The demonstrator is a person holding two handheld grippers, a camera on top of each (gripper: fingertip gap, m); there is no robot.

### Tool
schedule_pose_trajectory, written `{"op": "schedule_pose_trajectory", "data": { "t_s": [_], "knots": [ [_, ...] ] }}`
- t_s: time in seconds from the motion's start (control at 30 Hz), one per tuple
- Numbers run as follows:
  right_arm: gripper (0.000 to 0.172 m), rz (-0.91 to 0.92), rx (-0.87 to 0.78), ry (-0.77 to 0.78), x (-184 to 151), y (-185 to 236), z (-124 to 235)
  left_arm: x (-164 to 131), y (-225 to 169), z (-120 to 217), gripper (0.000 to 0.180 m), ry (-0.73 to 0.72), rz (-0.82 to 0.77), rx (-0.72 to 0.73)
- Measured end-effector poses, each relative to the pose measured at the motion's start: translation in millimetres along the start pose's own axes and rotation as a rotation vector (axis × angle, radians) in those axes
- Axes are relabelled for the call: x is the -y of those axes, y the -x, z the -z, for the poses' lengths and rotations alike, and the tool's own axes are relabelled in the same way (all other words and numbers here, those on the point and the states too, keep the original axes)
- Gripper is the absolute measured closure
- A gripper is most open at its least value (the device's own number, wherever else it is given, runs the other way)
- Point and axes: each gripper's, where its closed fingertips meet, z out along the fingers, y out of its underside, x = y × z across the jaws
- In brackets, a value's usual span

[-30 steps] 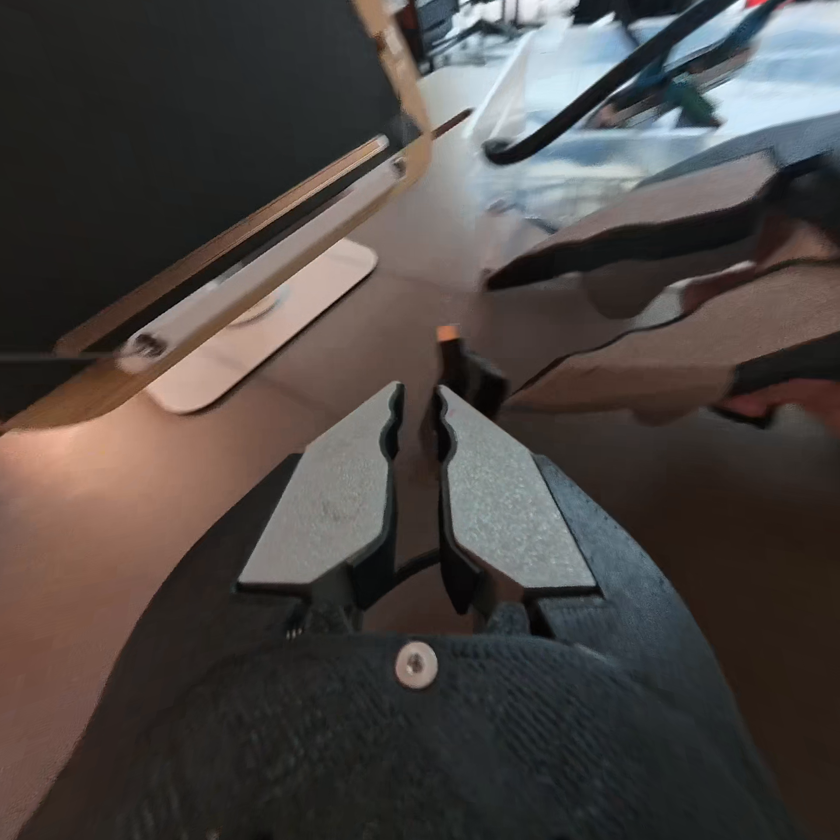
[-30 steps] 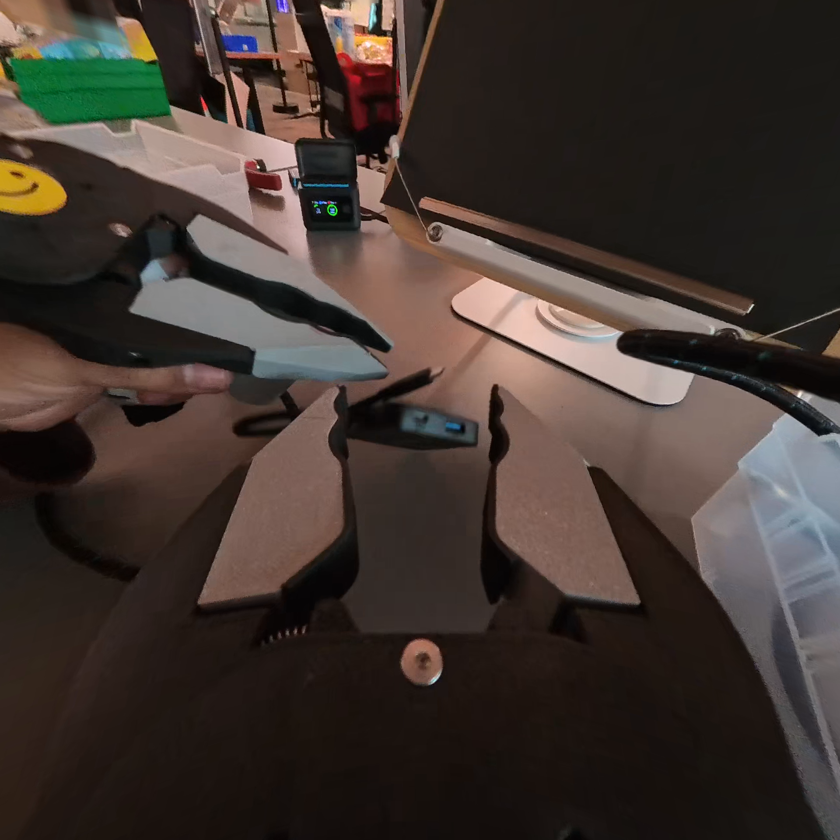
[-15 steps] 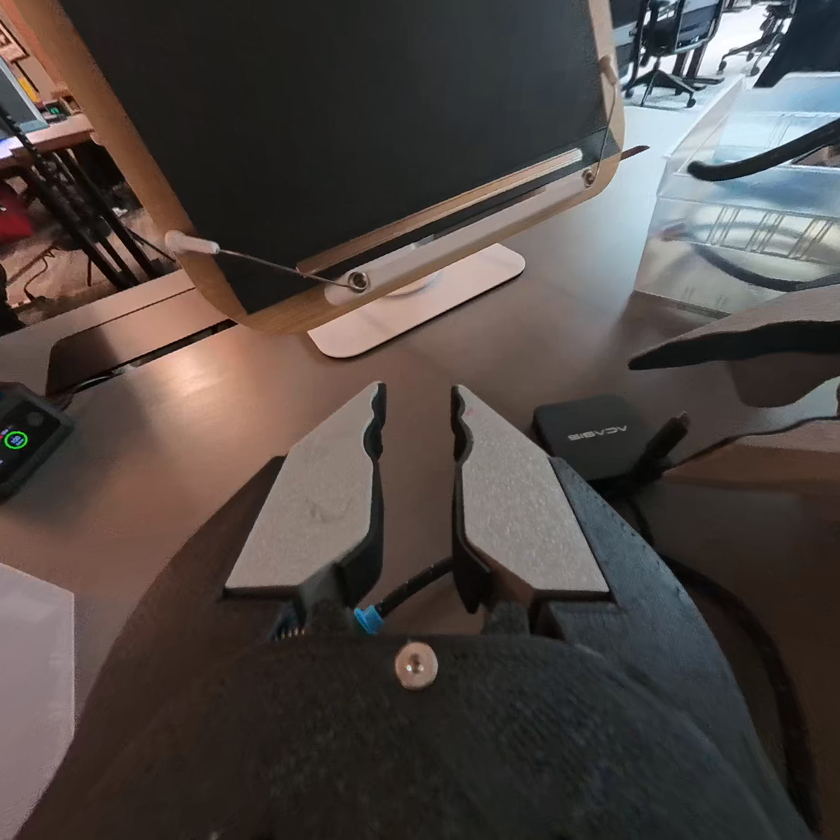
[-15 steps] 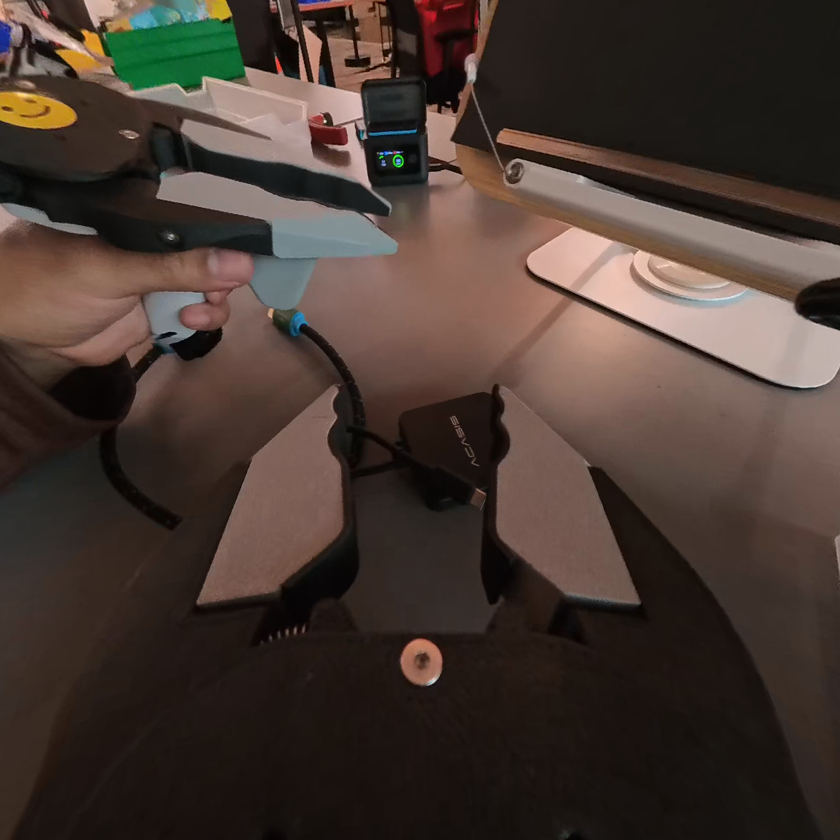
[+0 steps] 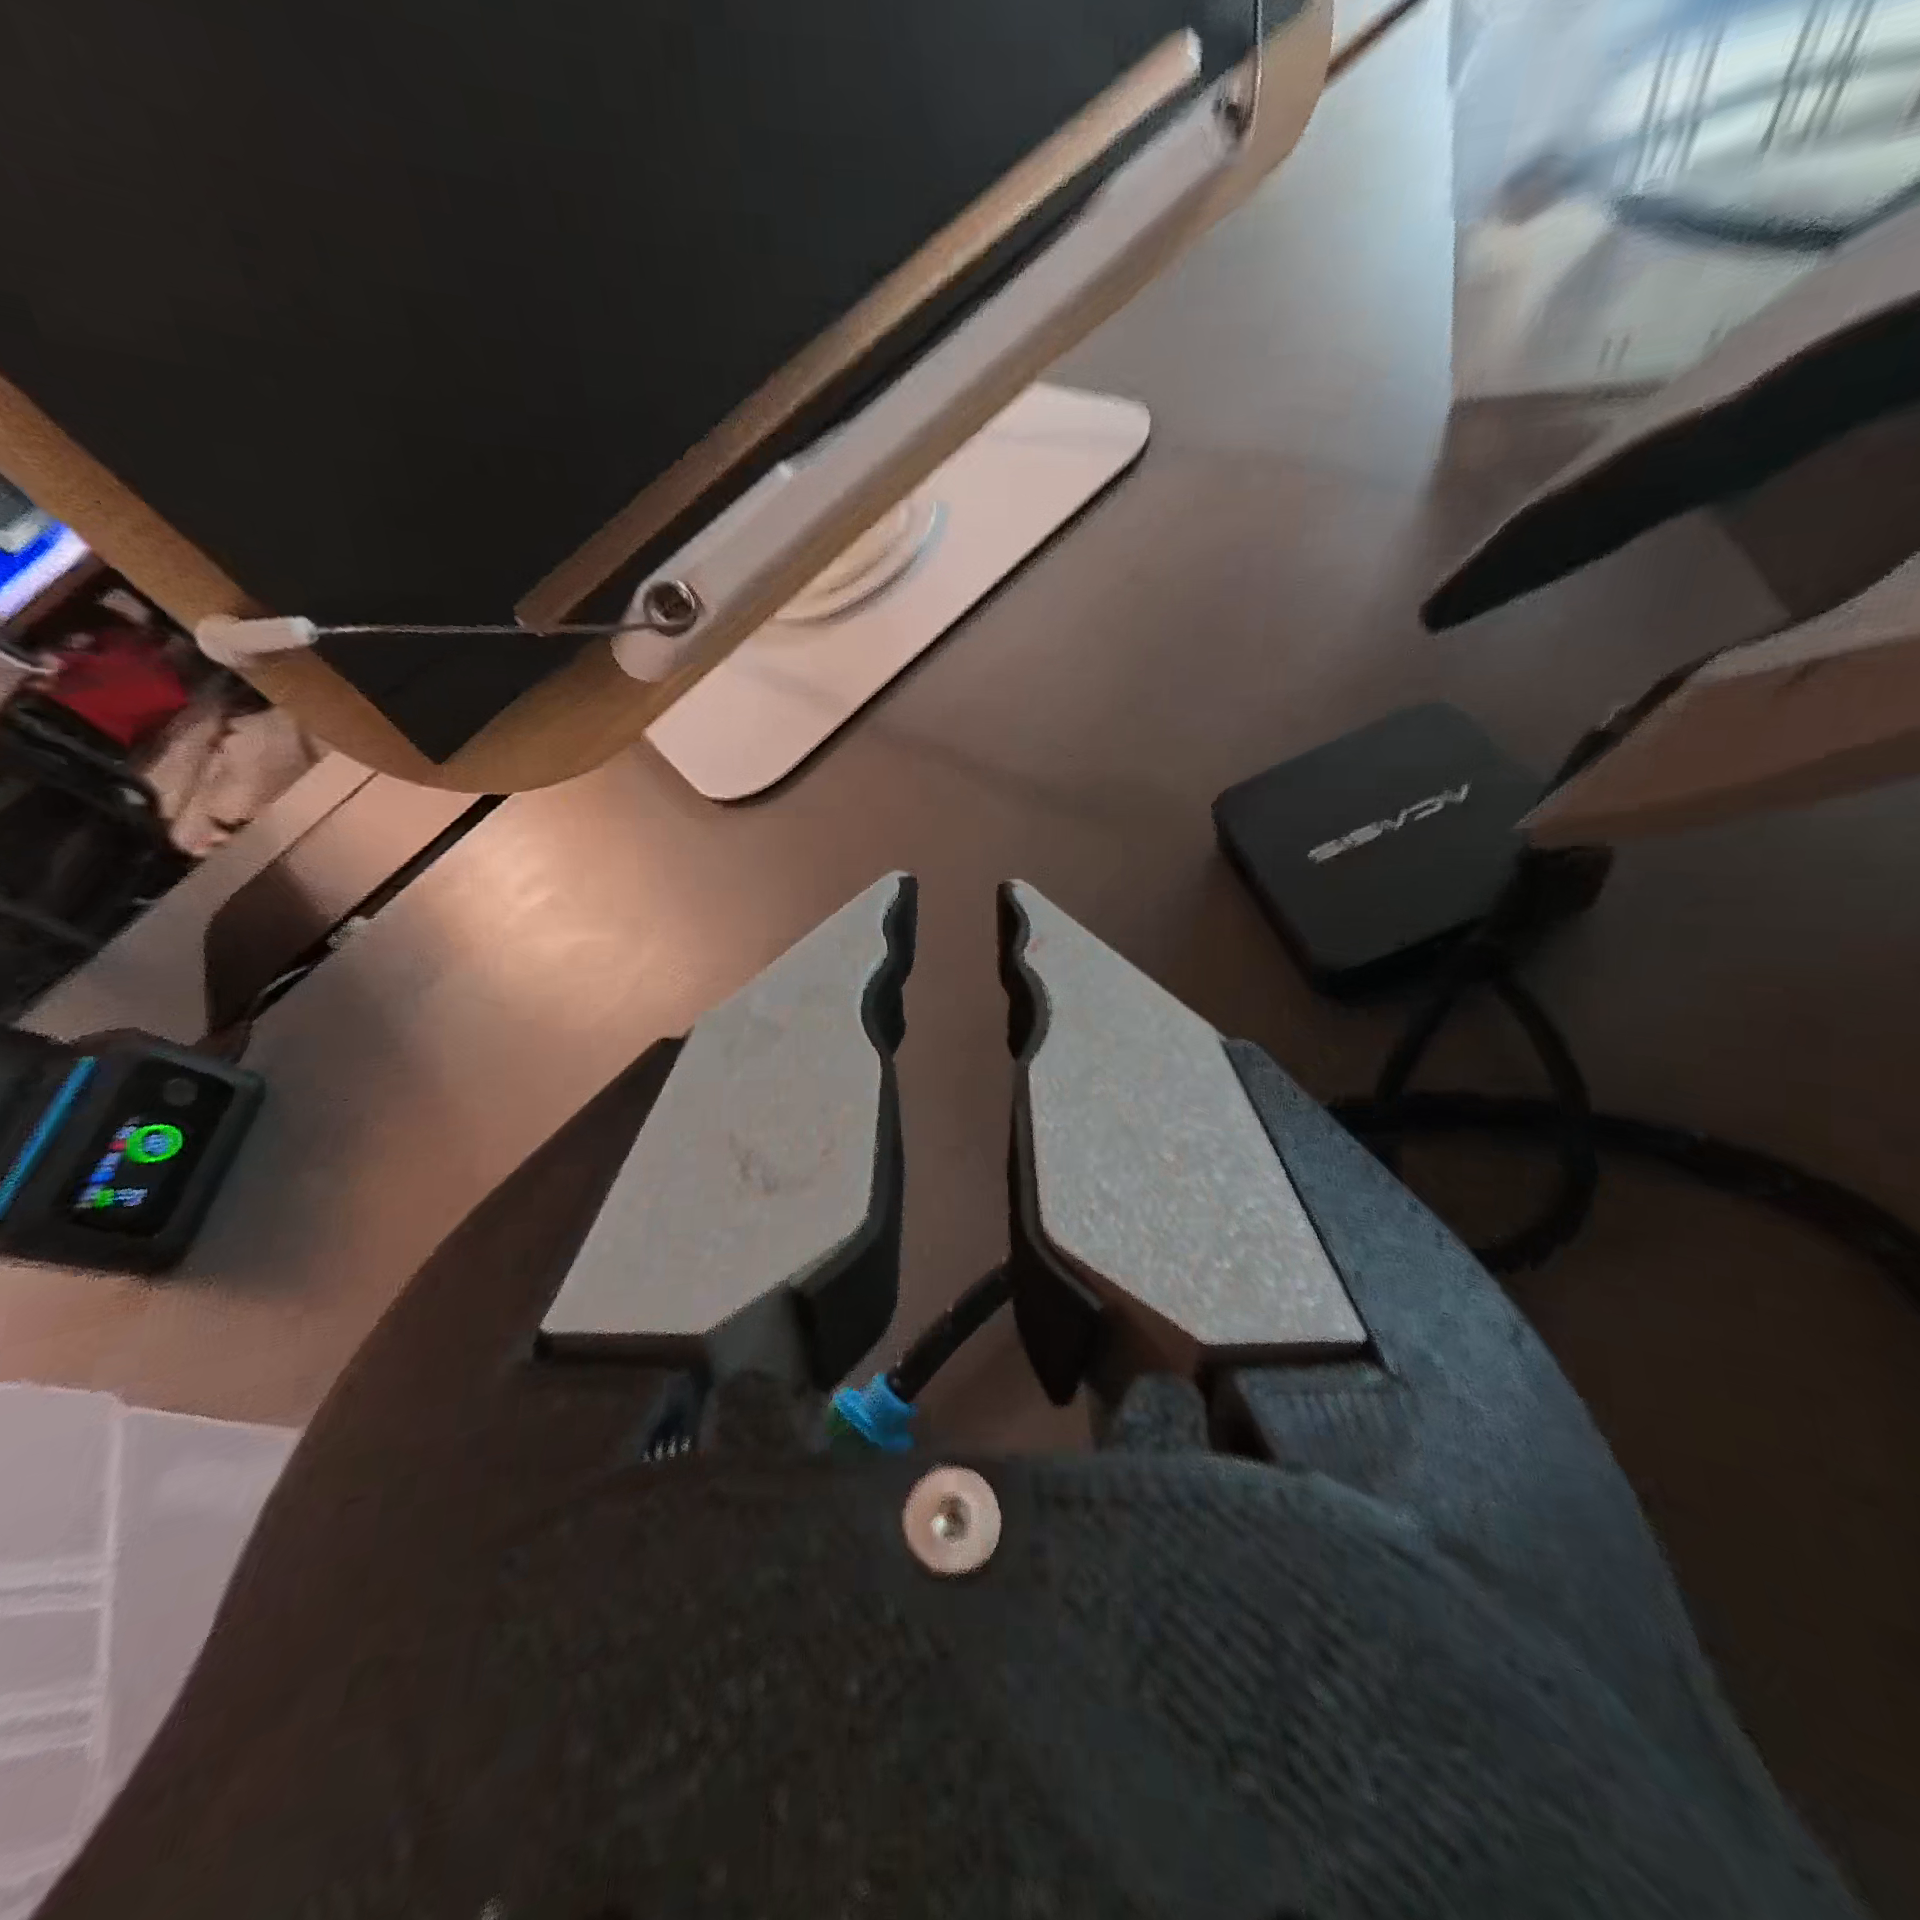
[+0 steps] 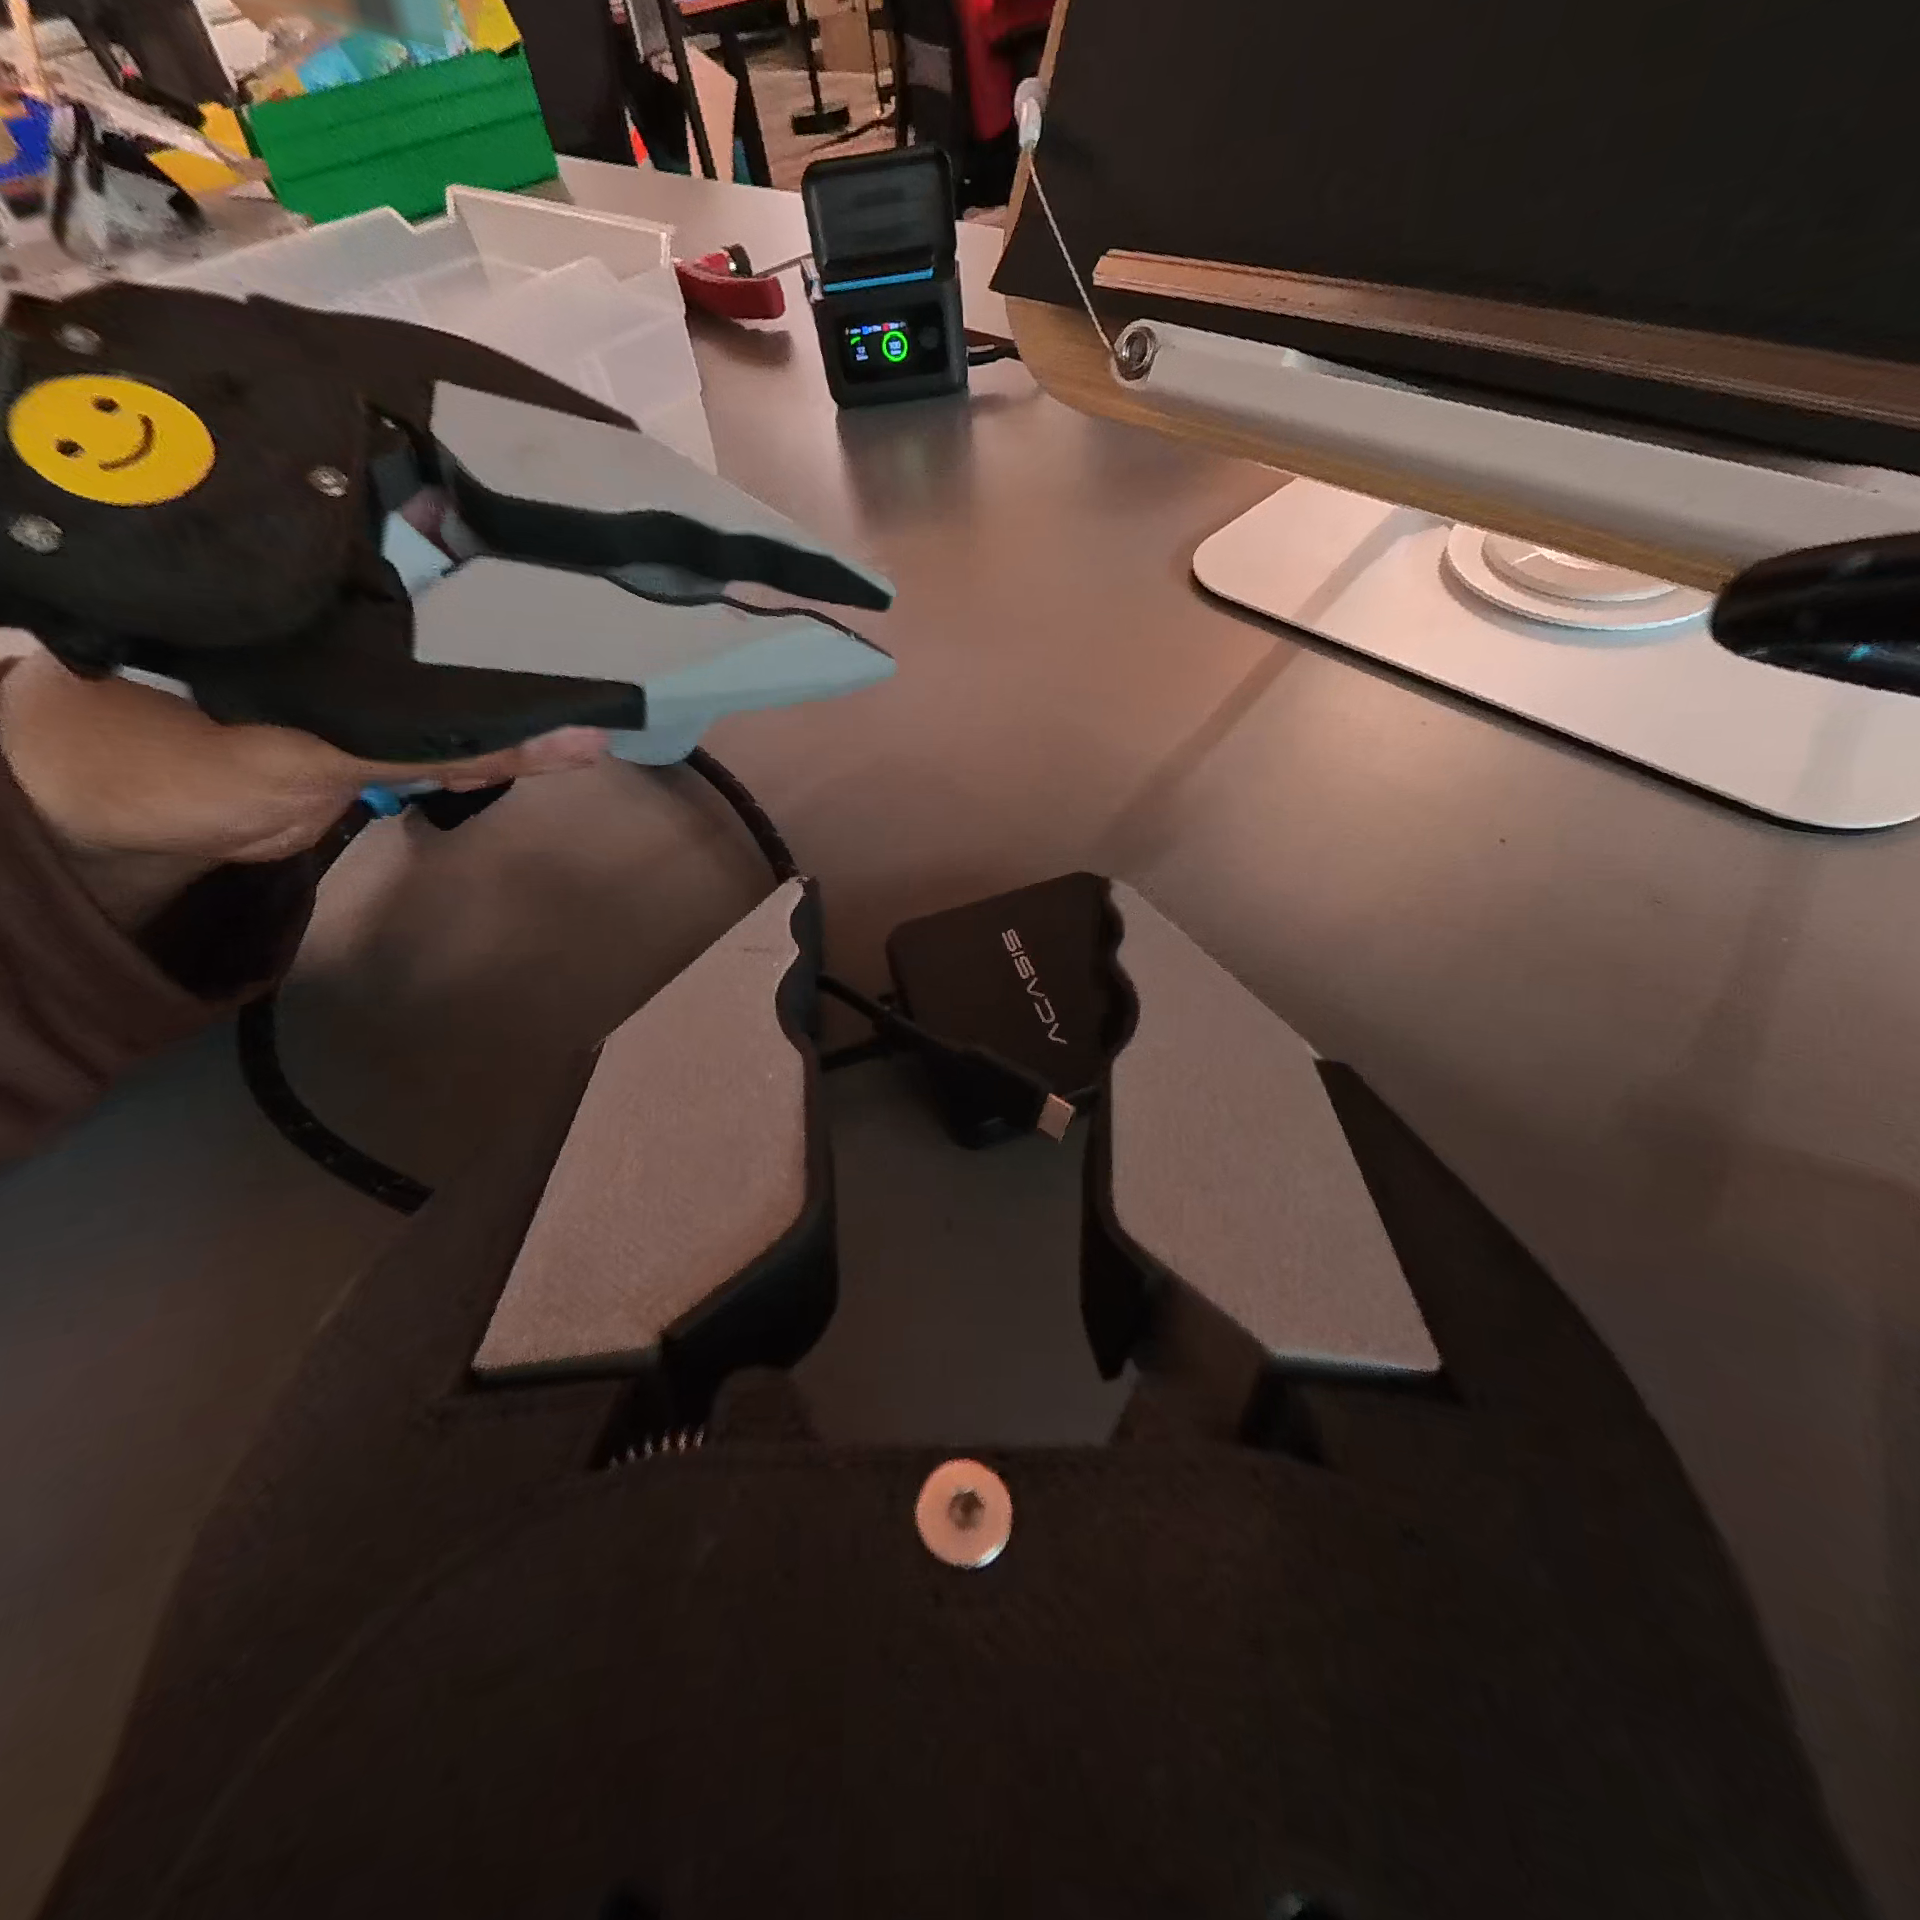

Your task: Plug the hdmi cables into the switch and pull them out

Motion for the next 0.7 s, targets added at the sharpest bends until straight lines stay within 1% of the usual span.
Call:
{"op": "schedule_pose_trajectory", "data": {
  "t_s": [0.07,0.17,0.23,0.33,0.4,0.47,0.6,0.7],
  "knots": [
    [0.124,-0.009,0.015,0.017,-2,1,-2,-6,3,-3,0.171,0.039,-0.076,0.061],
    [0.127,-0.016,0.032,0.023,-3,1,-2,0,-1,-2,0.18,0.02,-0.125,0.081],
    [0.131,-0.012,0.027,0.013,-1,1,-2,3,-4,-1,0.18,0.009,-0.117,0.067],
    [0.134,0.004,0.039,0.019,-2,4,-2,4,0,1,0.18,0.006,-0.106,0.089],
    [0.133,0.04,0.049,0.028,-3,9,-2,4,4,2,0.18,0.007,-0.088,0.104],
    [0.127,0.091,0.071,0.05,-7,19,-4,4,8,3,0.18,0.006,-0.066,0.114],
    [0.126,0.209,0.098,0.12,-18,37,-10,-2,13,2,0.18,0.028,-0.053,0.12],
    [0.124,0.256,0.111,0.175,-27,43,-14,-5,8,0,0.18,0.045,-0.061,0.099]
  ]
}}
